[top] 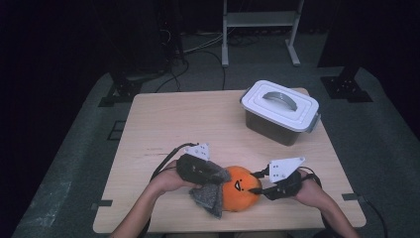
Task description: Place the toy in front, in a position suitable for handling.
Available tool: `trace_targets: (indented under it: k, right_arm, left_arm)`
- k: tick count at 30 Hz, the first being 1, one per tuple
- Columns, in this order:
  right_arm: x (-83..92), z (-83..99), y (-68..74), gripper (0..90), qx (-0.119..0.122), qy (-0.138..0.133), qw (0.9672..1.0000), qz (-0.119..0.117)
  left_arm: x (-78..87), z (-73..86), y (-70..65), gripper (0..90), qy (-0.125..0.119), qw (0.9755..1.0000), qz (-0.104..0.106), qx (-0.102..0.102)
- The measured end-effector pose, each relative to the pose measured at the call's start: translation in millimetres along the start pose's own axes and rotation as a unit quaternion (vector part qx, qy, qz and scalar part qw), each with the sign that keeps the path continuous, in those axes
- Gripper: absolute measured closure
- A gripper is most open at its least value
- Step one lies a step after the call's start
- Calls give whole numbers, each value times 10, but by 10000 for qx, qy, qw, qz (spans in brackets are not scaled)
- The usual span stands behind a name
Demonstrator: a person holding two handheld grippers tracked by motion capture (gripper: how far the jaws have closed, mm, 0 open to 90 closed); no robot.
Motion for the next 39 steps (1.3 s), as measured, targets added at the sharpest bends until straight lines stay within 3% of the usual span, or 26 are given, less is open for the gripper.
trace_targets:
  k: [4,7,14,17,20,23,28,33,39]
  right_arm:
    - [9,13,8,553,12,11,10000,-22]
    - [-9,-11,26,553,48,45,10000,-64]
    - [-185,-72,73,553,179,161,9994,-236]
    - [-211,-83,58,554,174,103,9995,-257]
    - [-190,-44,25,555,14,58,9996,-279]
    - [-152,40,-33,562,-199,-55,9993,-297]
    - [-112,155,-88,564,-500,-219,9980,-321]
    - [-45,234,-136,563,-643,-232,9972,-287]
    - [51,355,-195,562,-939,-323,9948,-242]
  left_arm:
    - [46,0,27,753,23,10000,-37,9]
    - [120,-117,40,753,-192,9998,-25,46]
    - [138,-402,-49,753,-340,9991,36,-264]
    - [101,-437,-77,753,-440,9988,148,-176]
    - [45,-396,-92,753,-381,9990,176,-180]
    - [12,-321,-74,754,-254,9995,64,-200]
    - [20,-202,-13,755,-283,9996,4,-73]
    - [34,-58,6,755,-322,9994,-20,86]
    - [53,174,58,754,-238,9994,-75,252]
Point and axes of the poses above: each handheld gripper's, and its own axes: x roughly backward along the jaws, z roughly out of its underside, y roughly to its left, the point moved 8 cm from there along -x, roughly forward along the jaws, and after that the axes turned 12 degrees about -z, right-handed, at the moved point
